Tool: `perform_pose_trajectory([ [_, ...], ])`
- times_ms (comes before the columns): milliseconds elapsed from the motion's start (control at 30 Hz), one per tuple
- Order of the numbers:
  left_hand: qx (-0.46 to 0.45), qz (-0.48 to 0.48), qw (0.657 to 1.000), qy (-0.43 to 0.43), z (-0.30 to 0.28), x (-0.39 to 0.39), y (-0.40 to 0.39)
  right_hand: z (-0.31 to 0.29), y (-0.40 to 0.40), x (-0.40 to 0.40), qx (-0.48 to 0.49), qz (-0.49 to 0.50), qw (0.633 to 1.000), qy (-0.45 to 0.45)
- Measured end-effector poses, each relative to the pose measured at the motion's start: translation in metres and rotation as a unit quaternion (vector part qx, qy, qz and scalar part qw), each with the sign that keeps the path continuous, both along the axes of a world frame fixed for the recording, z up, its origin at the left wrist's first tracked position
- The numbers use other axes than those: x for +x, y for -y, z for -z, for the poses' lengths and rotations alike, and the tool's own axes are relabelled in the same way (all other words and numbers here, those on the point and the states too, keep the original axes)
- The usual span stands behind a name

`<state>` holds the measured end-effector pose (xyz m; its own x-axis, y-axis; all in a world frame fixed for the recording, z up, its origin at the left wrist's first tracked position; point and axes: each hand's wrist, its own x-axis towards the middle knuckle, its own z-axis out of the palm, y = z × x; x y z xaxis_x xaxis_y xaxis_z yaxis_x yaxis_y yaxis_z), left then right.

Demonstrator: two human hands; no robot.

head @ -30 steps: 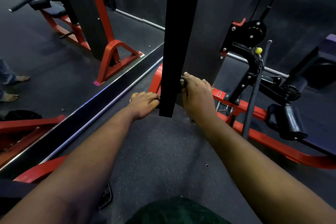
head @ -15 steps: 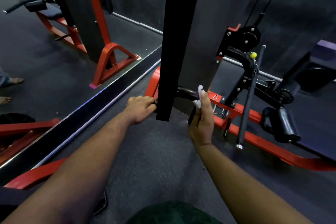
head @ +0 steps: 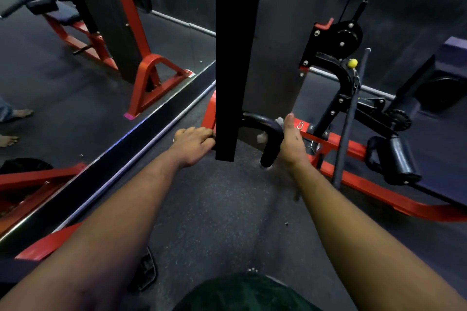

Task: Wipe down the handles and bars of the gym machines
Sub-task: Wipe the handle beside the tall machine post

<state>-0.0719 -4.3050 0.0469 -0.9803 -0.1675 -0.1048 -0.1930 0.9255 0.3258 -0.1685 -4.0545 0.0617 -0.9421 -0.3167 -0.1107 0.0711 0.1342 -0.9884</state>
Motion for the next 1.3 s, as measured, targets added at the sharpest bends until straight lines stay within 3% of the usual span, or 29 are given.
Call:
perform_pose_trajectory([
  [133,0.000,0.006,1.000,0.001,-0.001,0.002,-0.002,0.054,-0.013,-0.004,0.043,-0.075,0.987,0.135],
  [233,-0.005,0.002,1.000,0.001,-0.002,0.003,-0.003,0.037,-0.009,-0.003,-0.005,-0.043,0.985,0.167],
  [300,-0.003,0.001,1.000,0.000,-0.002,0.003,-0.002,0.015,-0.004,-0.004,-0.089,0.001,0.986,0.143],
  [367,0.001,-0.006,1.000,0.002,-0.002,0.003,0.000,0.000,0.000,0.001,-0.124,0.039,0.990,0.062],
  [433,-0.001,-0.005,1.000,0.001,-0.001,0.003,-0.001,0.005,0.001,0.014,-0.081,0.053,0.995,-0.031],
  [500,-0.002,-0.004,1.000,-0.001,0.001,0.003,-0.002,0.035,-0.003,0.019,-0.056,0.059,0.995,-0.065],
  [600,-0.009,-0.001,1.000,-0.001,0.000,0.006,-0.002,0.076,-0.014,0.019,-0.012,0.002,1.000,0.010],
  [700,-0.013,0.003,1.000,-0.003,0.000,0.007,-0.003,0.079,-0.017,0.002,0.046,-0.080,0.993,0.073],
  [867,-0.004,0.002,1.000,0.000,-0.003,0.006,-0.002,-0.017,-0.002,-0.021,-0.035,-0.071,0.985,0.153],
  [933,-0.002,-0.001,1.000,0.005,-0.003,0.005,-0.001,-0.046,0.005,-0.018,0.067,-0.118,0.989,0.058],
  [1000,0.001,-0.002,1.000,0.007,-0.003,0.005,-0.001,-0.047,0.010,-0.002,0.136,-0.092,0.983,-0.080],
  [1067,0.001,0.000,1.000,0.005,-0.003,0.005,-0.002,-0.020,0.008,0.019,0.079,0.011,0.981,-0.176],
  [1133,0.000,0.000,1.000,0.001,-0.001,0.005,-0.003,0.020,0.001,0.038,0.013,0.083,0.976,-0.199],
  [1233,0.007,-0.005,1.000,0.000,-0.002,0.006,-0.003,0.033,0.000,0.038,-0.047,0.096,0.993,-0.045],
  [1300,0.007,-0.005,1.000,-0.001,-0.001,0.006,-0.002,0.013,0.003,0.024,-0.039,0.108,0.993,-0.014],
])
